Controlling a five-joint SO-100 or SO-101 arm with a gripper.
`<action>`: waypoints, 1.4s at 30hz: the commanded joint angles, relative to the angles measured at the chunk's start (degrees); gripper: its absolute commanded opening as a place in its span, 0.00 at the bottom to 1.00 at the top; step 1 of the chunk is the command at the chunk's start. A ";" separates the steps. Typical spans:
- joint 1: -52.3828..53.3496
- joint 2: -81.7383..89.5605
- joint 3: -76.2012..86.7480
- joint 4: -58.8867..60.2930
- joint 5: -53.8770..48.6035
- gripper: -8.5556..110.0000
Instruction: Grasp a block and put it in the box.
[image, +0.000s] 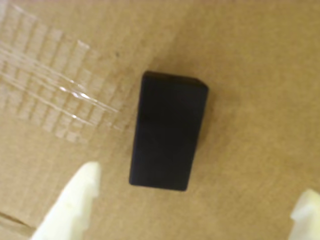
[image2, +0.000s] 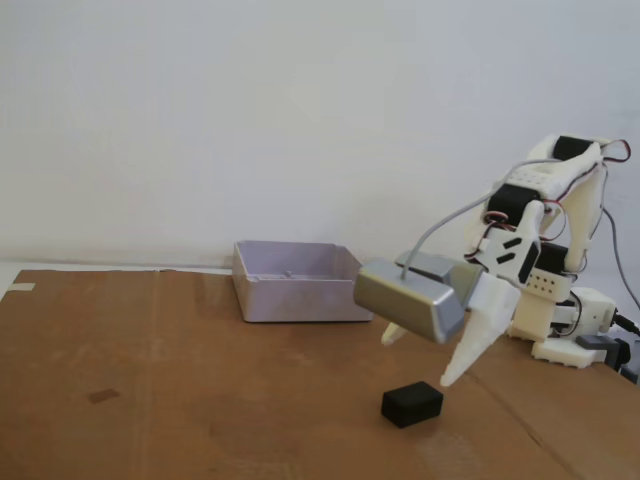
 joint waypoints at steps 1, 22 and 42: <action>0.35 0.70 -6.77 -3.78 0.09 0.47; -0.26 -4.66 -7.12 -4.92 0.00 0.47; 0.62 -7.56 -6.42 -8.53 -0.26 0.47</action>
